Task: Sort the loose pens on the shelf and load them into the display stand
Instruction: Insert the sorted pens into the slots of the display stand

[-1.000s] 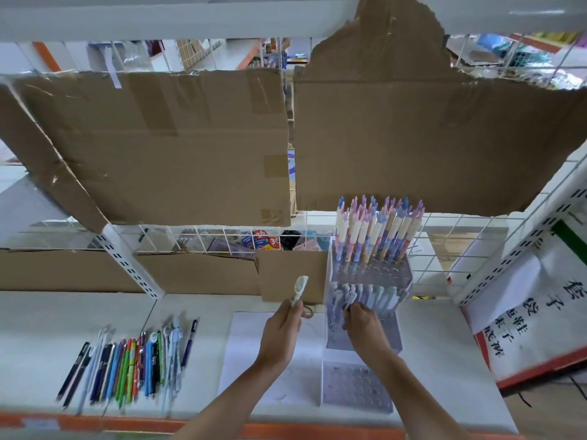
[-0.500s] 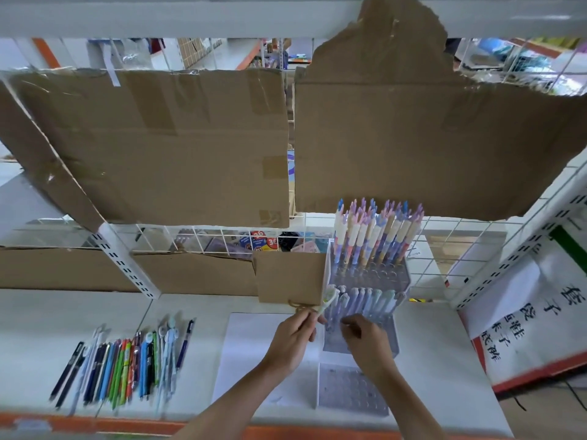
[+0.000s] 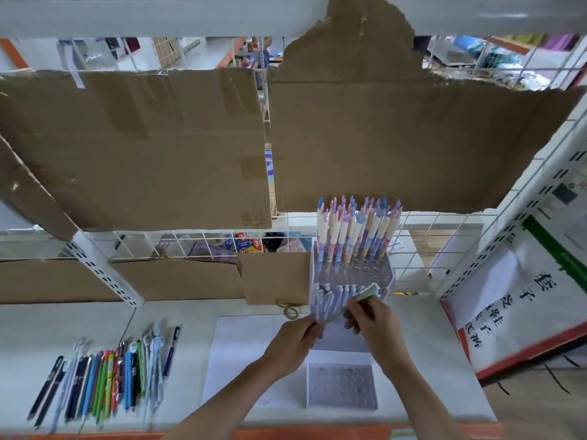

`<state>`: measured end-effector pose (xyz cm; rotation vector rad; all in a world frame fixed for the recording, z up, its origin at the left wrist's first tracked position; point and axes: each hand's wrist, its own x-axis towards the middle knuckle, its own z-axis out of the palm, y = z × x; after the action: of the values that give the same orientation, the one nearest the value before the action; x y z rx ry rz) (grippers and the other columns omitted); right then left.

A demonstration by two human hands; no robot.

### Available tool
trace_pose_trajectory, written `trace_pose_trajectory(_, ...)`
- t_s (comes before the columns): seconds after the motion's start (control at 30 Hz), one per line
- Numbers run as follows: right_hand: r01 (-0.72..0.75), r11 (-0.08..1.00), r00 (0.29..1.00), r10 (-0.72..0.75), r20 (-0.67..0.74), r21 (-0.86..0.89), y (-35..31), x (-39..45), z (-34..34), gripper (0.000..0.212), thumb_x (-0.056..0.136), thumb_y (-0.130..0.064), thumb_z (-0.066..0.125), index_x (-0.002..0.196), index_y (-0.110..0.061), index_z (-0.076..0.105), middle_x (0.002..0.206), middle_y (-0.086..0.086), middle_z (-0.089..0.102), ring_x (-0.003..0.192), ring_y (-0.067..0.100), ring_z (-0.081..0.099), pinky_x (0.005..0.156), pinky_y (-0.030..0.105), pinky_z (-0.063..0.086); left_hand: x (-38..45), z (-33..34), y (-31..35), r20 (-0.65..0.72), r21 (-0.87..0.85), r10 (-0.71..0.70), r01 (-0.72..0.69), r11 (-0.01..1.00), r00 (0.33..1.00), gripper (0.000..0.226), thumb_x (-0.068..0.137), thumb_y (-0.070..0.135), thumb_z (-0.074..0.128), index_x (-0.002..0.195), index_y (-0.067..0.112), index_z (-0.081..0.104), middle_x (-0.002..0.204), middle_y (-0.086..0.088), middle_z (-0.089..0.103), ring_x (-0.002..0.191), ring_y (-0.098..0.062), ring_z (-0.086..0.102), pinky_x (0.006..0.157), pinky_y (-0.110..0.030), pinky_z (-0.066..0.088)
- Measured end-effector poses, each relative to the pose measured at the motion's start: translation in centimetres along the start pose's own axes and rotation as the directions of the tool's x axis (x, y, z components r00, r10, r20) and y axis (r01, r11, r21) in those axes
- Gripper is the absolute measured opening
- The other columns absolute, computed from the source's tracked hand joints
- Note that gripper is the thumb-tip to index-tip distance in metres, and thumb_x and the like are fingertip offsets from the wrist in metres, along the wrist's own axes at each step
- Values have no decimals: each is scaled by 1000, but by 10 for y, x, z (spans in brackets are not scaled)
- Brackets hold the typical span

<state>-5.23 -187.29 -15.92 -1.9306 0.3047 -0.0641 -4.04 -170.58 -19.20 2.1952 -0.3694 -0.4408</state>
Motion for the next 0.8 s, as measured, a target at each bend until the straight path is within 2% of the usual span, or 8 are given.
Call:
trace_pose_trajectory(0.07, 46, 999, 998, -47, -31, -28, 3, 0, -4, 18, 93, -9, 55, 76, -6, 59, 54, -4, 64, 45, 4, 56, 51, 16, 45, 2, 1, -8, -23, 164, -21, 25, 986, 1000, 25, 100, 21, 38, 93, 8, 58, 78, 2, 58, 70, -11, 52, 63, -22, 38)
trace_pose_trajectory(0.13, 100, 987, 992, -108, -58, -125, 9, 0, -6, 14, 93, -10, 55, 82, -3, 58, 60, -4, 65, 51, 6, 60, 56, 23, 50, 5, 4, -15, -71, 293, -67, 85, 952, 995, 24, 100, 22, 37, 95, 8, 56, 95, -6, 62, 87, -21, 57, 77, -31, 44)
trace_pose_trajectory(0.23, 131, 962, 989, -145, -43, -239, 14, 3, -4, 11, 94, -9, 54, 87, -1, 57, 65, 0, 64, 56, -1, 61, 61, 31, 50, 7, 7, -17, -136, 401, -129, 174, 899, 982, 27, 100, 32, 37, 113, 12, 49, 111, -2, 60, 102, -21, 57, 85, -30, 43)
trace_pose_trajectory(0.37, 144, 945, 989, -150, 2, -293, 17, 8, 7, 12, 95, -8, 52, 83, -7, 49, 70, 6, 62, 56, 1, 59, 63, 40, 54, 13, 14, -14, -82, 458, -197, 213, 863, 977, 38, 98, 39, 41, 126, 12, 44, 129, -5, 56, 118, -24, 53, 93, -33, 41)
trace_pose_trajectory(0.43, 142, 927, 989, -145, 18, -347, 24, 13, 14, 15, 96, -10, 50, 81, -10, 47, 73, 13, 66, 64, 24, 65, 63, 46, 53, 14, 17, -13, -67, 471, -204, 211, 857, 977, 39, 98, 38, 42, 128, 12, 44, 131, -6, 54, 120, -24, 51, 95, -33, 40)
trace_pose_trajectory(0.5, 110, 911, 994, -103, 39, -398, 30, 19, 21, 16, 96, -14, 47, 81, -12, 46, 78, 17, 67, 73, 34, 65, 64, 47, 53, 14, 19, -12, -70, 468, -211, 219, 856, 975, 39, 98, 36, 42, 129, 13, 44, 132, -6, 53, 120, -24, 50, 94, -32, 39)
trace_pose_trajectory(0.67, 180, 872, 981, -190, 24, -455, 35, 21, 35, 18, 95, -11, 52, 81, 0, 53, 70, 22, 65, 65, 40, 65, 53, 41, 48, 13, 19, -16, -72, 458, -229, 236, 857, 971, 44, 98, 38, 43, 137, 18, 41, 137, -4, 50, 124, -24, 48, 98, -33, 38)
trace_pose_trajectory(0.8, 110, 841, 994, -89, 65, -529, 35, 26, 42, 25, 99, -24, 43, 98, -2, 53, 85, 20, 68, 78, 37, 67, 66, 46, 54, 11, 19, -21, -84, 459, -199, 216, 862, 976, 44, 98, 38, 45, 137, 20, 41, 137, -5, 50, 124, -23, 49, 98, -32, 39)
